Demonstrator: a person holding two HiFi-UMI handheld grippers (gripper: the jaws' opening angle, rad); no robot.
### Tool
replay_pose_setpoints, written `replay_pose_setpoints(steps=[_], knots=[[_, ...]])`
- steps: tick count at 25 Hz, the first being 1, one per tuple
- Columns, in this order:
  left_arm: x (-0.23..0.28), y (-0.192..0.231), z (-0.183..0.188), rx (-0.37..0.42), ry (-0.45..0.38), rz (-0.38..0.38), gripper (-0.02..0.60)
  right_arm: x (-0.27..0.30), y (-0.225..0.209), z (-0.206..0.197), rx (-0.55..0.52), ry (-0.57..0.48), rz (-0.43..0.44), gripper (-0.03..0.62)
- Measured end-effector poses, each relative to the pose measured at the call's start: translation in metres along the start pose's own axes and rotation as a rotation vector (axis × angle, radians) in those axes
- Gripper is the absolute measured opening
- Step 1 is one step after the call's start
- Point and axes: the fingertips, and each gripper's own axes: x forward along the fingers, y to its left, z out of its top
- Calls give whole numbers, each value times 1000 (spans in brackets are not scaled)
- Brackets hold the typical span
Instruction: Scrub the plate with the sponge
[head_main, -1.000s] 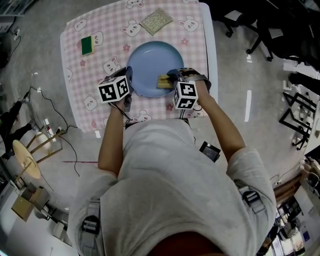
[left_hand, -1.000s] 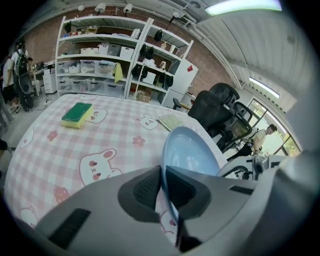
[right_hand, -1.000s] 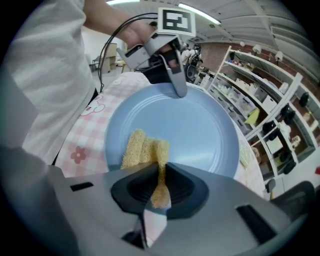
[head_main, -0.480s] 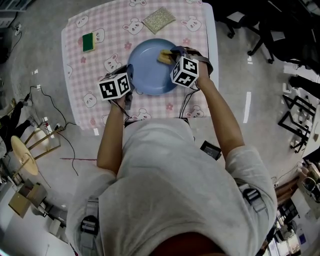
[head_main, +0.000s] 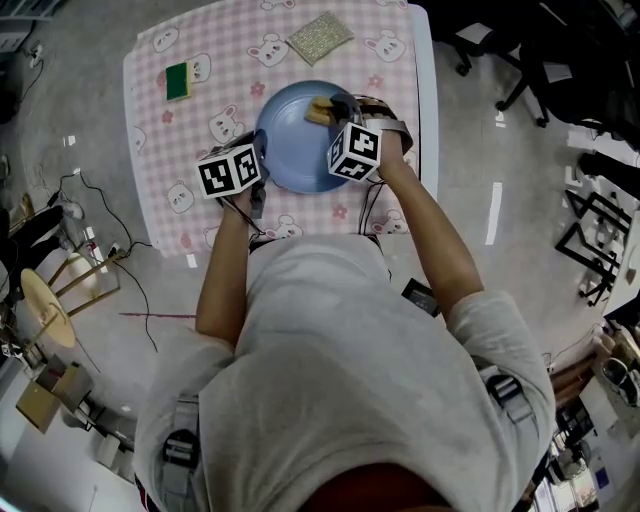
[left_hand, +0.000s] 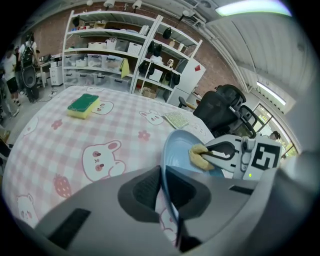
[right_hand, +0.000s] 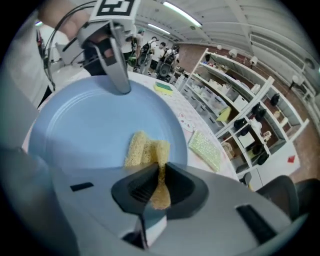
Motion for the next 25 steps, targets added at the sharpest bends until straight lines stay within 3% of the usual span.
replay_pose_setpoints(steps=[5,13,23,25], knots=[[0,4,1,13,-10,4,28,-21,40,0,-47,-45,57,44],[1,4,4,27,-14,1,29,-44,83,7,-223,-103,147,44],[4,4,10,44,-29,-1,32,-66,139,10,-296,-138,382,44],[4,2,12,46,-36,-6,32,-68,146,12,-319,-137,397,44]])
